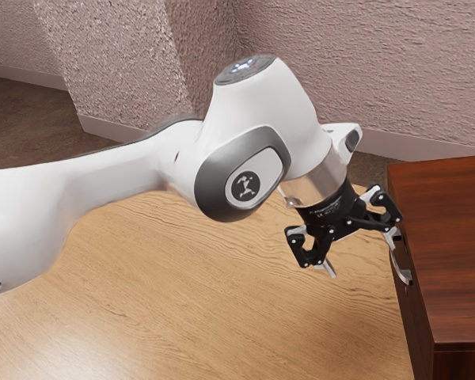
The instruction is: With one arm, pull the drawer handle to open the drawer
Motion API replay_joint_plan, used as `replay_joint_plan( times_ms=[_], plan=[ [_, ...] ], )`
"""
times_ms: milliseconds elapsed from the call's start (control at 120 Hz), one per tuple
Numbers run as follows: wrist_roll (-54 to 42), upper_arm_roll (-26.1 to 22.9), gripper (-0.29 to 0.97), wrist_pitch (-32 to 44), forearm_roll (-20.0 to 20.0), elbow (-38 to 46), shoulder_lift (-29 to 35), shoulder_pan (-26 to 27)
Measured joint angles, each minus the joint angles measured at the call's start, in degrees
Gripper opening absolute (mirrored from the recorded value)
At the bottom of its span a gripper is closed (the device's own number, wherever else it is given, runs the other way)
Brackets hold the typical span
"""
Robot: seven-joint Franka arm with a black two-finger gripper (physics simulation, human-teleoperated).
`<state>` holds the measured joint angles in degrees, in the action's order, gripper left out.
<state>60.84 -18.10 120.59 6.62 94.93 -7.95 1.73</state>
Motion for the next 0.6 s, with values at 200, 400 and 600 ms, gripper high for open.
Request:
replay_joint_plan(
  times_ms=[200, 400, 600],
  plan=[
    [-2.38, 0.0, 0.67, 1.19, 1.02, 0.81, -0.04, 0.17],
    [-4.19, 0.03, 0.67, 2.35, 1.56, 0.89, -0.13, 0.69],
    [-5.48, 0.07, 0.66, 3.09, 1.75, 1.49, -0.58, 0.67]
  ],
)
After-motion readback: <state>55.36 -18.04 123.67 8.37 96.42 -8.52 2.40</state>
